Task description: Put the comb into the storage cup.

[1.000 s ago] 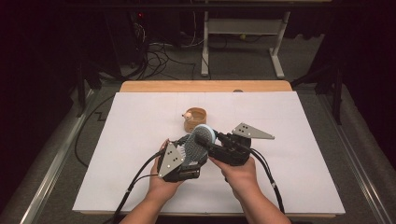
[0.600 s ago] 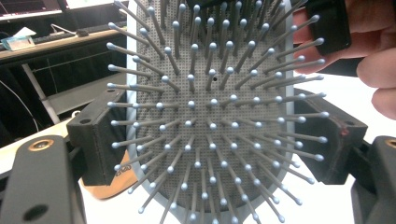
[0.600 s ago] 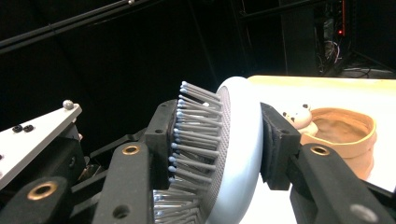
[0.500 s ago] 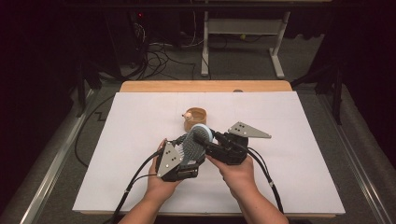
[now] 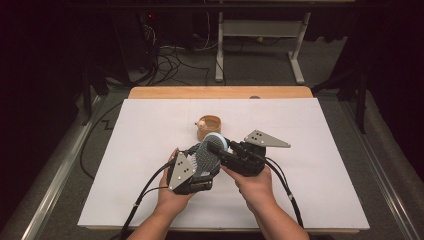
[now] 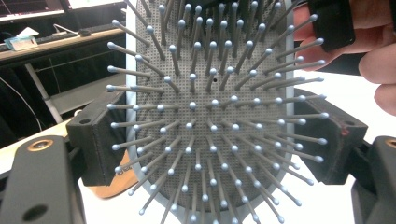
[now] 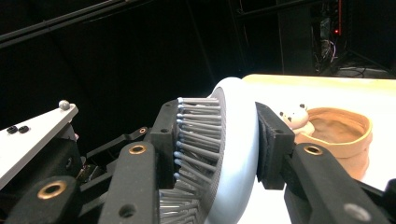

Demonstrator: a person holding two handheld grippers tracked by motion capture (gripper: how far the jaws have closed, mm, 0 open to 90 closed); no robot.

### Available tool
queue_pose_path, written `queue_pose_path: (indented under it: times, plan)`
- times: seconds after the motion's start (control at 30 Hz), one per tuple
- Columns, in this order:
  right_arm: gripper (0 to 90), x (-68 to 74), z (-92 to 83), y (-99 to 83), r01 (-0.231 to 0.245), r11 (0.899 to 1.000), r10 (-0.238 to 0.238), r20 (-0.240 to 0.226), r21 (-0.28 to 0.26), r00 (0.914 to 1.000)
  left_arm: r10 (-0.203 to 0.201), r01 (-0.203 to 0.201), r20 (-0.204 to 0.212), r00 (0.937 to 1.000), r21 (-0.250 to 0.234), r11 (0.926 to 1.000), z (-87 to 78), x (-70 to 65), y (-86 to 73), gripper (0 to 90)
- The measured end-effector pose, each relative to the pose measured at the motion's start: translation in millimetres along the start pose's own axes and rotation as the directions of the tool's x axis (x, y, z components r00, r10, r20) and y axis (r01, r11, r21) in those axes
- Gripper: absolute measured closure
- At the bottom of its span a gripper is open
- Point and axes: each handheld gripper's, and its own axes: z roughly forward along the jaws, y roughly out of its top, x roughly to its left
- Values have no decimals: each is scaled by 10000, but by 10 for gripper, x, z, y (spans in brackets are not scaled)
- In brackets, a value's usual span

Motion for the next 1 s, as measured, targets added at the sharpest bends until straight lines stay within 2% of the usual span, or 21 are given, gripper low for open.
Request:
queue_pose_path:
  times: [0.3,0.5,0.7,0.8,1.0]
  plan:
    - [605,-9,4,9,-87,9999,86,69,101,9999,-58,58,4,10000,48,10000,9,8,-1,198]
    - [605,0,32,11,-113,9999,113,43,-11,9999,-29,30,-46,10000,63,10000,-8,26,10,197]
    - [605,12,37,17,-13,10000,13,80,-7,10000,-359,359,131,9993,65,9993,-8,52,19,187]
    - [605,14,42,18,-4,10000,4,67,-85,10000,-595,589,334,9977,189,9981,11,69,12,150]
    - [605,12,38,48,195,9998,-194,162,-78,9997,-709,702,557,9959,135,9974,11,90,1,122]
